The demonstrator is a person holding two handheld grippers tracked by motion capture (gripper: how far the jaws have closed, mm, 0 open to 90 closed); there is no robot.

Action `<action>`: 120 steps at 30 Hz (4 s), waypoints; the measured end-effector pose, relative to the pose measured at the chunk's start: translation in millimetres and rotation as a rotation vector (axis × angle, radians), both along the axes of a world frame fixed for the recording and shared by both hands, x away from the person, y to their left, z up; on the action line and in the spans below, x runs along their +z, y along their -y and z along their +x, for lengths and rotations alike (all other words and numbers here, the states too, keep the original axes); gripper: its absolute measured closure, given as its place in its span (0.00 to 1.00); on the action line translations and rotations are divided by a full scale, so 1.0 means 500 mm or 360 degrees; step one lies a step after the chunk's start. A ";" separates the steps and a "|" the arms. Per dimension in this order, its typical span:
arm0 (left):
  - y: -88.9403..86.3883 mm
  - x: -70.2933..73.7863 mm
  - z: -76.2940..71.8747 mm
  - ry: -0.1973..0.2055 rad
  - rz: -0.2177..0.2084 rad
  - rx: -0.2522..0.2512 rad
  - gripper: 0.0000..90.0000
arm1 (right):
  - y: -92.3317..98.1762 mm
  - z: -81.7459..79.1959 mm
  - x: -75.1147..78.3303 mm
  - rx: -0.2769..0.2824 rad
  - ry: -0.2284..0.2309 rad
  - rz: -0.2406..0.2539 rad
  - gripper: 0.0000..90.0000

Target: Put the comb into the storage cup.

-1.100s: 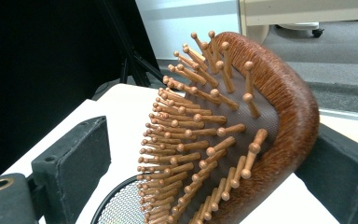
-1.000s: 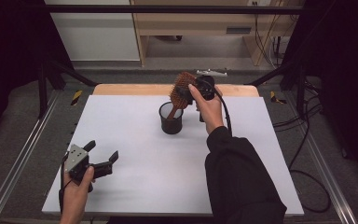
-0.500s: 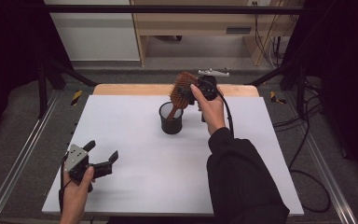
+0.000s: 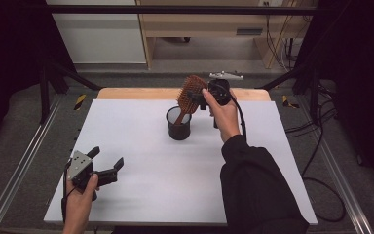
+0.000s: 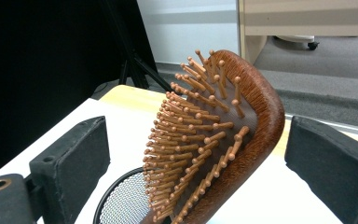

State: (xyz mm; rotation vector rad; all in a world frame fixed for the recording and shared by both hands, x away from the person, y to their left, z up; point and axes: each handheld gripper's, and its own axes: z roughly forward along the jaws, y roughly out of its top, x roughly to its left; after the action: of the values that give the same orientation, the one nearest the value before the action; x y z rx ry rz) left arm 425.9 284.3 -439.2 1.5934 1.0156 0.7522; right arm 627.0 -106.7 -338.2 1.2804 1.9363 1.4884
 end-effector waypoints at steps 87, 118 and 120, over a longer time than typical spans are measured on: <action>-0.022 0.005 -0.005 0.0058 -0.0059 0.0048 0.03 | 0.119 -0.123 0.082 -0.0148 0.0652 -0.0102 0.07; -0.077 0.004 -0.033 0.0172 -0.0132 0.0159 0.04 | 0.258 -0.228 0.071 -0.0163 0.0666 -0.0058 0.04; -0.081 0.002 -0.033 0.0172 -0.0149 0.0179 0.05 | 0.272 -0.240 0.069 -0.0168 0.0680 -0.0061 0.04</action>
State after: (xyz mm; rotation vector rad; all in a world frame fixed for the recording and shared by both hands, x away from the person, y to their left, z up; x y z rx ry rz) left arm 409.5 325.0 -438.2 1.4097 1.0530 0.8457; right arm 507.1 -242.5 -303.8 0.9367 1.5877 1.5158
